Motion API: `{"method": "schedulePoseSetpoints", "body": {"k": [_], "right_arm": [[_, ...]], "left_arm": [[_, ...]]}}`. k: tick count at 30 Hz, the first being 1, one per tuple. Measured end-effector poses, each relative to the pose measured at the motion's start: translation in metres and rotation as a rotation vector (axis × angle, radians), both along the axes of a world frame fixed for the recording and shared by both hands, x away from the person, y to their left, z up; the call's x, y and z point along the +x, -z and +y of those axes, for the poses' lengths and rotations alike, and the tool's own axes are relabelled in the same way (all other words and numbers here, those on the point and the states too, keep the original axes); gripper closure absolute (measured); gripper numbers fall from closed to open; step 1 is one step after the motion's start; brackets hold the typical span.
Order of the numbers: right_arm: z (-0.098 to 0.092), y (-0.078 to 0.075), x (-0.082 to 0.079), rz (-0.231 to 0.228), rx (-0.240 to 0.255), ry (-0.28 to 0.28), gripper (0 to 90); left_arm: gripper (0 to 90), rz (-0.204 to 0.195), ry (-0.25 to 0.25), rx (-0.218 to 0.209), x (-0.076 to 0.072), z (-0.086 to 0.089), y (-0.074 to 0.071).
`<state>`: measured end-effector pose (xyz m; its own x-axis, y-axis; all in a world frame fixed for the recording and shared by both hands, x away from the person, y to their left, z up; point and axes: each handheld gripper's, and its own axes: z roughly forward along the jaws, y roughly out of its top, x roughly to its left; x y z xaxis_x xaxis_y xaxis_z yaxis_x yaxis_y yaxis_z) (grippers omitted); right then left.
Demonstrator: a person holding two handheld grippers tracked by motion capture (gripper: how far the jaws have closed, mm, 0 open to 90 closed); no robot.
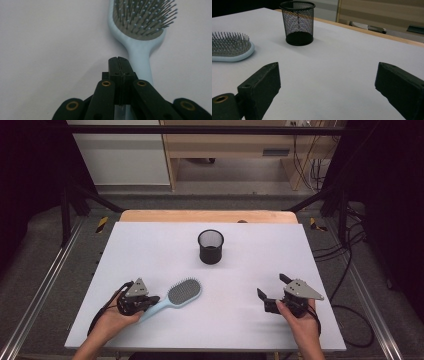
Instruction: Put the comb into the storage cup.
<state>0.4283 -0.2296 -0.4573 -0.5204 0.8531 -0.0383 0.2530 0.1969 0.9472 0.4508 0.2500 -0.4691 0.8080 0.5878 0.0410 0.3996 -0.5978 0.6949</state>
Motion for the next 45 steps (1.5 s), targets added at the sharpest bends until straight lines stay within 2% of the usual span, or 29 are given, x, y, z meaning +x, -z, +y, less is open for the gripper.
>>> {"method": "schedulePoseSetpoints", "body": {"k": [10,19,26,30,32,36,37,38,40,43,45], "right_arm": [[0.001,0.001,0.001,0.008,-0.016,-0.012,6.5],[0.002,0.001,0.001,0.011,-0.021,-0.014,6.5],[0.001,0.001,0.001,0.011,-0.020,-0.014,6.5],[0.001,0.001,0.001,0.014,-0.019,-0.015,6.3],[0.001,0.001,0.001,0.014,-0.020,-0.016,6.2],[0.001,0.001,0.001,0.016,-0.019,-0.015,6.0],[0.001,0.001,0.001,0.016,-0.019,-0.015,6.0],[0.001,0.001,0.001,0.017,-0.020,-0.015,6.0],[0.001,0.001,0.001,0.017,-0.021,-0.016,6.0],[0.002,0.001,0.001,0.020,-0.024,-0.018,5.9],[0.002,0.001,0.001,0.020,-0.027,-0.019,5.9]], "left_arm": [[90.0,0.017,0.011,0.003,-0.011,-0.010,0.000],[90.0,0.016,-0.008,0.002,-0.013,-0.012,-0.001],[88.6,-0.009,-0.037,-0.046,-0.016,-0.010,-0.011],[75.1,-0.029,-0.049,-0.050,-0.020,-0.014,-0.017],[64.8,-0.040,-0.059,-0.045,-0.022,-0.017,-0.019],[42.5,-0.056,-0.112,-0.038,-0.022,-0.022,-0.021],[37.4,-0.056,-0.112,-0.038,-0.022,-0.022,-0.021],[37.4,-0.059,-0.125,-0.036,-0.022,-0.022,-0.020],[24.2,-0.058,-0.147,-0.048,-0.022,-0.022,-0.020],[11.1,-0.049,-0.164,-0.059,-0.023,-0.021,-0.018],[6.7,-0.045,-0.164,-0.065,-0.023,-0.022,-0.017]]}}
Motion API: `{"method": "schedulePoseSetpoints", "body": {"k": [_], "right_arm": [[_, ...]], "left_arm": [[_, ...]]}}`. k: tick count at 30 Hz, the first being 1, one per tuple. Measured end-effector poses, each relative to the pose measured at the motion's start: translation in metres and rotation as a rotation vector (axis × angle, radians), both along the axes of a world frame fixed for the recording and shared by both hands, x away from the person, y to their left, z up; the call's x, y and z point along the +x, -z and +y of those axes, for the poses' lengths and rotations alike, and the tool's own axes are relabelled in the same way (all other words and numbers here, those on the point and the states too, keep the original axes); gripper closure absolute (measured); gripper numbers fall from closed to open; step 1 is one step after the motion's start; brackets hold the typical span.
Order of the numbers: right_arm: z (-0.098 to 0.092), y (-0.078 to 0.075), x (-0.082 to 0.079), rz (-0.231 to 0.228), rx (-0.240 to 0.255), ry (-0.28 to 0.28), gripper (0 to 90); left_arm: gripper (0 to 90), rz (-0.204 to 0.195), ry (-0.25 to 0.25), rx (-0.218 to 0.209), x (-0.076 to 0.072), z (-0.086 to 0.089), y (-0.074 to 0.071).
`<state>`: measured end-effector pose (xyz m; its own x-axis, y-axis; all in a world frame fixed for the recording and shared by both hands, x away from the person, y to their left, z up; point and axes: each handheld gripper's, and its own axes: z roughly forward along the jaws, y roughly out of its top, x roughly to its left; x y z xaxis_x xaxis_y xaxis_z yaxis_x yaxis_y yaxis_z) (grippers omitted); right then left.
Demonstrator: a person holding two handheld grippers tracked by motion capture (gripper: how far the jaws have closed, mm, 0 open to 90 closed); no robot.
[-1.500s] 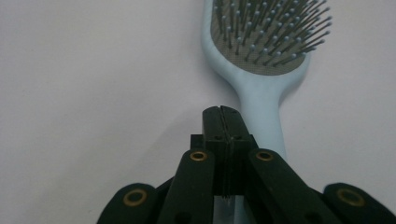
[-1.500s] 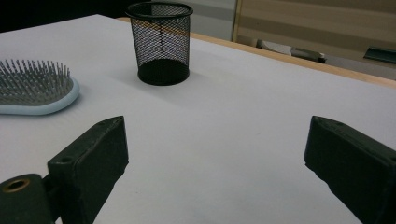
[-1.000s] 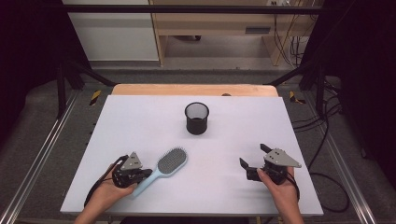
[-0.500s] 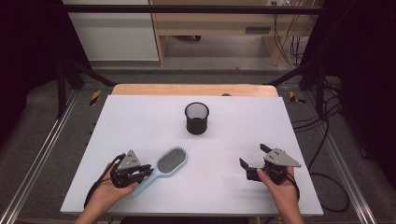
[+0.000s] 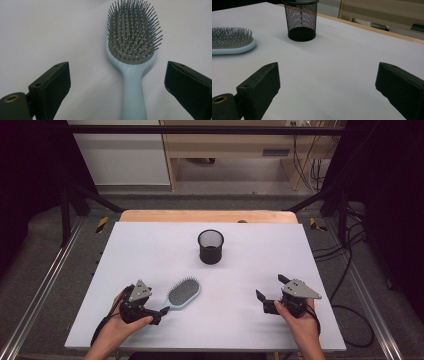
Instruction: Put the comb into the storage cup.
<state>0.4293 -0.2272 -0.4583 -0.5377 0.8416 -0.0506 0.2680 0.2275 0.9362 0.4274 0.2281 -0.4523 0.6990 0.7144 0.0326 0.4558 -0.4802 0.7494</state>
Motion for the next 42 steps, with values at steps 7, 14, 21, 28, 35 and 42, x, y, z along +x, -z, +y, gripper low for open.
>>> {"method": "schedulePoseSetpoints", "body": {"k": [7,14,21,28,35,42], "right_arm": [[0.000,0.000,0.000,0.002,-0.003,-0.001,5.8],[0.001,0.000,0.000,0.003,-0.009,-0.007,5.7],[0.002,0.001,0.000,0.006,-0.011,-0.010,5.7],[0.003,0.001,0.000,0.006,-0.016,-0.017,5.7],[0.005,0.001,0.000,0.005,-0.030,-0.025,5.7],[0.006,0.002,0.001,0.006,-0.042,-0.033,5.6]], "left_arm": [[6.2,0.009,0.023,0.019,-0.003,-0.008,0.003],[10.0,0.036,0.029,0.053,-0.003,-0.017,0.012],[26.0,0.069,0.033,0.067,-0.002,-0.021,0.016],[42.1,0.106,0.046,0.085,-0.002,-0.024,0.017],[53.2,0.118,0.054,0.107,0.000,-0.024,0.017],[58.3,0.109,0.052,0.115,0.000,-0.025,0.018]]}}
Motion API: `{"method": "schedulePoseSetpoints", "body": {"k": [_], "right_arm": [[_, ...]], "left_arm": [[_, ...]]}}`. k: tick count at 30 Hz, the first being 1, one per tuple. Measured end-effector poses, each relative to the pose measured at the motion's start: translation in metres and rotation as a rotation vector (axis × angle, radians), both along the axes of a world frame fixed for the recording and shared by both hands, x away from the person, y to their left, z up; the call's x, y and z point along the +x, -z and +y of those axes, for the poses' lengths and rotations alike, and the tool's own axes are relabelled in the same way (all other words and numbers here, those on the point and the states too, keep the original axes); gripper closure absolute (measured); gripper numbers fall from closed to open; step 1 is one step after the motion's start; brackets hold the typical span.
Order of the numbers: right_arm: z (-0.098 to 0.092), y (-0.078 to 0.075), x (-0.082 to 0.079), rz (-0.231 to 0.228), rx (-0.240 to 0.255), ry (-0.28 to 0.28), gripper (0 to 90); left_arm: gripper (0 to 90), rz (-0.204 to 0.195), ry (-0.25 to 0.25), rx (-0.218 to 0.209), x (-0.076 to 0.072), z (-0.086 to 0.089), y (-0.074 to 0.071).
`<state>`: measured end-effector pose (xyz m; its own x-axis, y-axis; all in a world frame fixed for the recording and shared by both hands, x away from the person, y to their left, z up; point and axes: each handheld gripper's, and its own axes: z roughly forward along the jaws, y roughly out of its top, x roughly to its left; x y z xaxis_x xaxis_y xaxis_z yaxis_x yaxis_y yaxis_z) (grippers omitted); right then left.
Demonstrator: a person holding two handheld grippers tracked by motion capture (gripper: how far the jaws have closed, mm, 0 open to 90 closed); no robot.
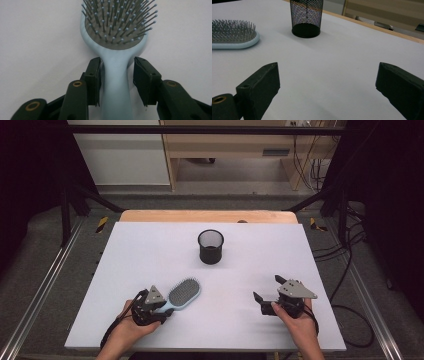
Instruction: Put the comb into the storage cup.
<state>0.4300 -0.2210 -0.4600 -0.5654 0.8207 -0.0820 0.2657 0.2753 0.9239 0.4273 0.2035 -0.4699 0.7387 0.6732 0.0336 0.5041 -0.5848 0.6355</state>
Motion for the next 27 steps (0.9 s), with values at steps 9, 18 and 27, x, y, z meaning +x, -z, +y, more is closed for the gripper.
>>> {"method": "schedulePoseSetpoints", "body": {"k": [9,18,27], "right_arm": [[0.0014,0.0007,0.0001,0.006,-0.009,-0.002,5.6],[0.0019,0.0008,-0.0001,0.006,-0.011,-0.005,5.6],[0.0019,0.0003,-0.0004,0.005,-0.007,-0.009,5.6]], "left_arm": [[68.6,-0.030,0.023,0.036,-0.0060,-0.0062,-0.0003],[69.2,-0.036,0.044,0.026,-0.0055,-0.0048,-0.0001],[69.4,-0.032,0.056,0.002,-0.0033,-0.0024,0.0002]]}}
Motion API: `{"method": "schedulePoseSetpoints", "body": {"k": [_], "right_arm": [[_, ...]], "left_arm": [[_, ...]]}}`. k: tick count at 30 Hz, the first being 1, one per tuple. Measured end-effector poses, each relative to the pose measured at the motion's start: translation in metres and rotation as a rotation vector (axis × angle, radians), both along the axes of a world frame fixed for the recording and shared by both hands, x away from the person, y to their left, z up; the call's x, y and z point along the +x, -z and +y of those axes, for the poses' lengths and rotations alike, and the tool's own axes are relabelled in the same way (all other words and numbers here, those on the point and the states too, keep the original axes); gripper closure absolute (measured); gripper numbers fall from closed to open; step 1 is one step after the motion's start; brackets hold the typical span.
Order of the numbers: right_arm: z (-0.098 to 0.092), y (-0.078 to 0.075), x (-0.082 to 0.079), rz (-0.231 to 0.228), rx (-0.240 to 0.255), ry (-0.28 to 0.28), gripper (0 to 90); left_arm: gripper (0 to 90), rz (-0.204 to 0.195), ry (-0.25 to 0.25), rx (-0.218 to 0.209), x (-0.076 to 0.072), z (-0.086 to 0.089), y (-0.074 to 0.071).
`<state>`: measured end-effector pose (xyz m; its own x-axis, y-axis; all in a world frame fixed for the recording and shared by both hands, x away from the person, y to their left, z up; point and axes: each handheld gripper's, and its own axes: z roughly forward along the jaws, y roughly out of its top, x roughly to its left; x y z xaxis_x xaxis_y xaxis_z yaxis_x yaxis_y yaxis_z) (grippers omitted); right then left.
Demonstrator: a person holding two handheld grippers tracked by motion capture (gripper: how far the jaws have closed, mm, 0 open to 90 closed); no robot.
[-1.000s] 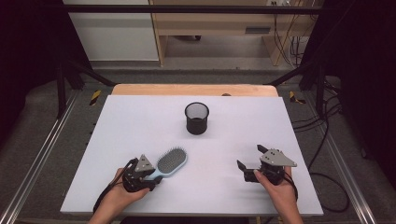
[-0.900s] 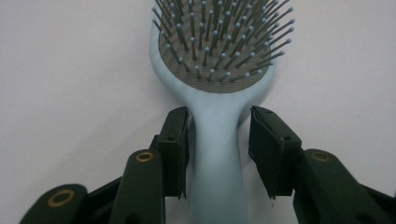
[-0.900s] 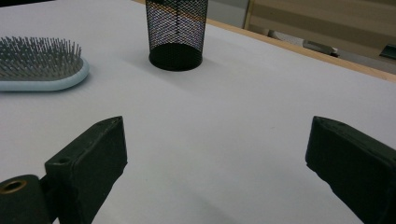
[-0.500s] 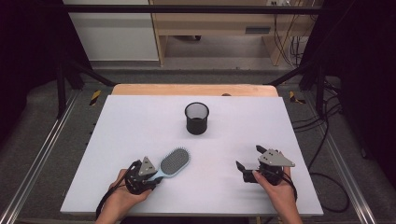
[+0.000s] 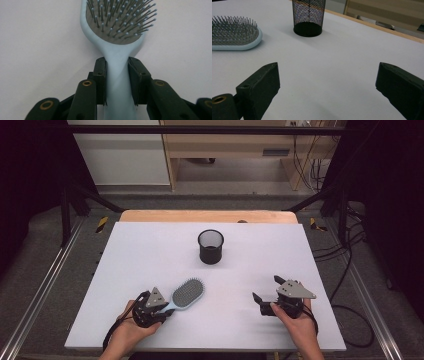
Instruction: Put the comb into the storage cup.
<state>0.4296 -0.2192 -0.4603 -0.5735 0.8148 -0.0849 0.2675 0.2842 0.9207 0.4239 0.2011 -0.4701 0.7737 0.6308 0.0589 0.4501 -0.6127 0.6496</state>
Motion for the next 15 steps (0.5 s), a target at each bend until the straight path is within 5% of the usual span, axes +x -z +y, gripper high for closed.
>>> {"method": "schedulePoseSetpoints", "body": {"k": [15], "right_arm": [[0.0010,0.0002,0.0001,0.003,0.008,-0.003,5.6]], "left_arm": [[69.4,-0.009,-0.003,-0.100,0.0056,0.0046,-0.0033]]}}
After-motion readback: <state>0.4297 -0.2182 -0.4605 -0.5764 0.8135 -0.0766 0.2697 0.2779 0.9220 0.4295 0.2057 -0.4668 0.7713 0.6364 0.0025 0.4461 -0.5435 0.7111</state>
